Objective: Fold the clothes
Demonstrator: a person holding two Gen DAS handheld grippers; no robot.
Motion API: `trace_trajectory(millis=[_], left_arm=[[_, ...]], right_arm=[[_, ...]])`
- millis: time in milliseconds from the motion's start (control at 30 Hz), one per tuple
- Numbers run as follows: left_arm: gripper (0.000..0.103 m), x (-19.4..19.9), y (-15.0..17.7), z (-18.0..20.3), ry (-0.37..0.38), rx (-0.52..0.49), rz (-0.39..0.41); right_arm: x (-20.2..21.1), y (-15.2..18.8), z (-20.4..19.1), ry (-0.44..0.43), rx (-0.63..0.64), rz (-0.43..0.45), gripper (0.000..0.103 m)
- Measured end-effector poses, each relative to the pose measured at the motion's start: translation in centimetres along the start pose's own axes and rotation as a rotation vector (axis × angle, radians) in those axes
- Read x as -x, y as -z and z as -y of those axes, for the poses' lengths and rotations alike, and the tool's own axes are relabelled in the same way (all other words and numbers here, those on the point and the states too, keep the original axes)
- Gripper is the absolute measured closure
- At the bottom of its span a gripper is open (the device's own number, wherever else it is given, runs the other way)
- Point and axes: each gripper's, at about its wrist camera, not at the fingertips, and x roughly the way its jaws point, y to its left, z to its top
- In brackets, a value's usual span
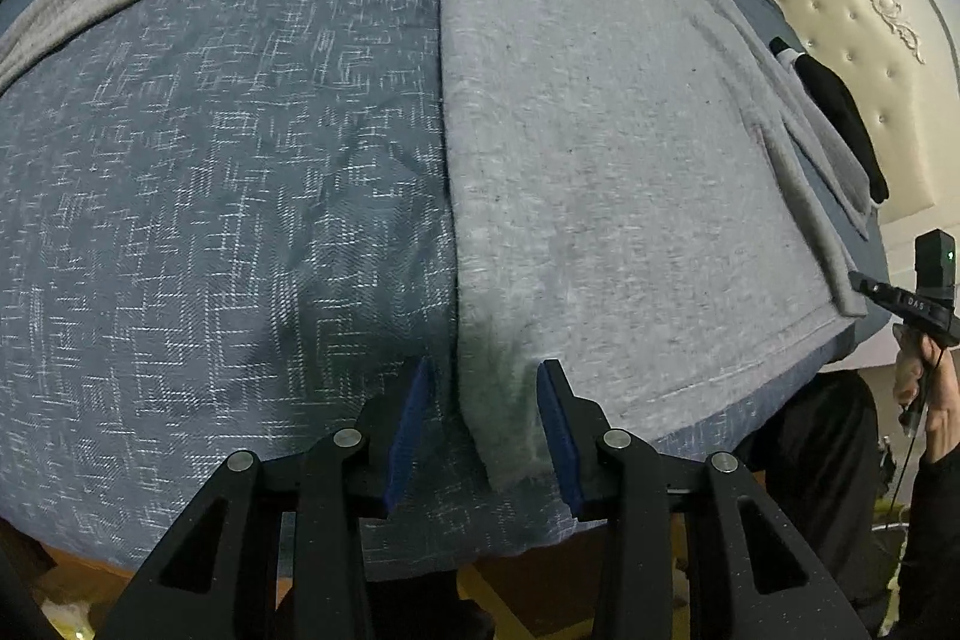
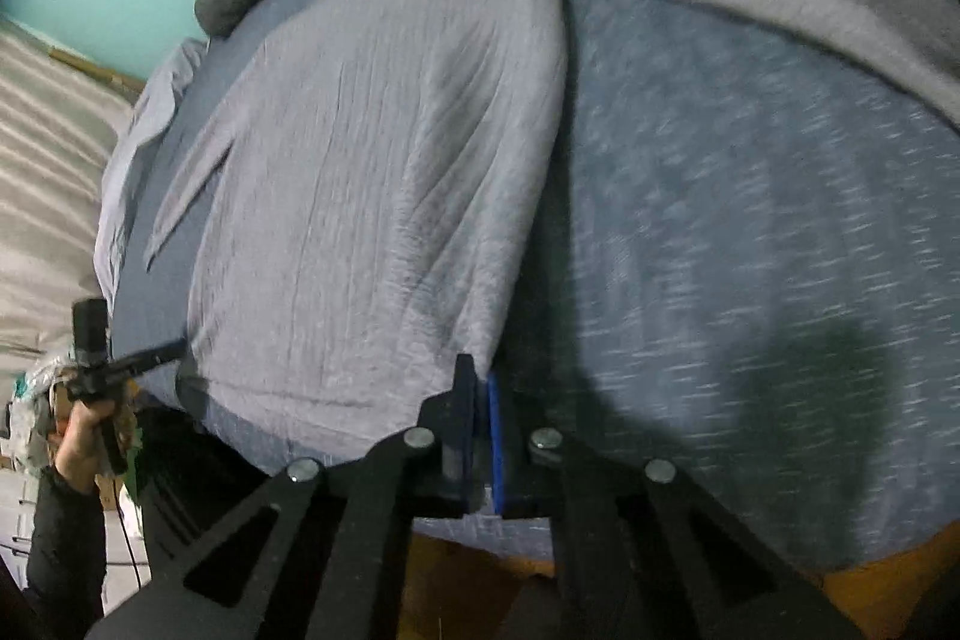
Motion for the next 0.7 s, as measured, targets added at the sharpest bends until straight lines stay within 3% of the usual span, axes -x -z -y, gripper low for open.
trace_trajectory(millis=[67, 133, 200, 300, 433, 500, 533, 567, 667, 700], left_arm=[[0.07, -0.1, 0.1, 0.3, 0.009, -0.008, -0.004], [0.086, -0.1, 0.2, 0.5, 0.008, -0.018, -0.007], [0.092, -0.3, 0.3, 0.7, 0.007, -0.028, -0.012], [0.092, -0.3, 0.5, 1.1, -0.008, -0.042, -0.013], [0.092, 0.8, 0.2, 1.6, -0.02, -0.06, 0.028], [0.091, 1.4, 0.2, 2.1, -0.016, -0.069, 0.042], [0.091, 1.5, 0.2, 2.4, -0.018, -0.075, 0.043], [0.091, 1.6, 0.2, 2.7, -0.02, -0.085, 0.039], [0.086, 1.2, 0.1, 3.5, -0.023, -0.105, 0.021], [0.08, 0.9, 0.0, 3.9, -0.025, -0.11, 0.009]], right_arm=[[0.4, 0.1, 0.5, 0.025, 0.001, 0.005, 0.1], [0.5, 0.4, 1.4, 0.067, -0.006, 0.005, 0.103], [0.5, 0.7, 2.6, 0.106, -0.021, 0.007, 0.103], [0.9, 1.3, 4.2, 0.125, -0.066, 0.022, 0.103], [1.2, 1.7, 2.0, 0.06, 0.001, 0.018, 0.1], [0.9, 1.8, -0.1, 0.063, 0.061, 0.002, 0.086], [0.6, 1.7, -1.0, 0.065, 0.085, -0.007, 0.066], [0.2, 1.6, -1.8, 0.065, 0.108, -0.016, 0.053], [-1.0, 1.3, -3.7, 0.068, 0.168, -0.042, 0.052], [-1.6, 1.2, -4.2, 0.078, 0.18, -0.049, 0.052]])
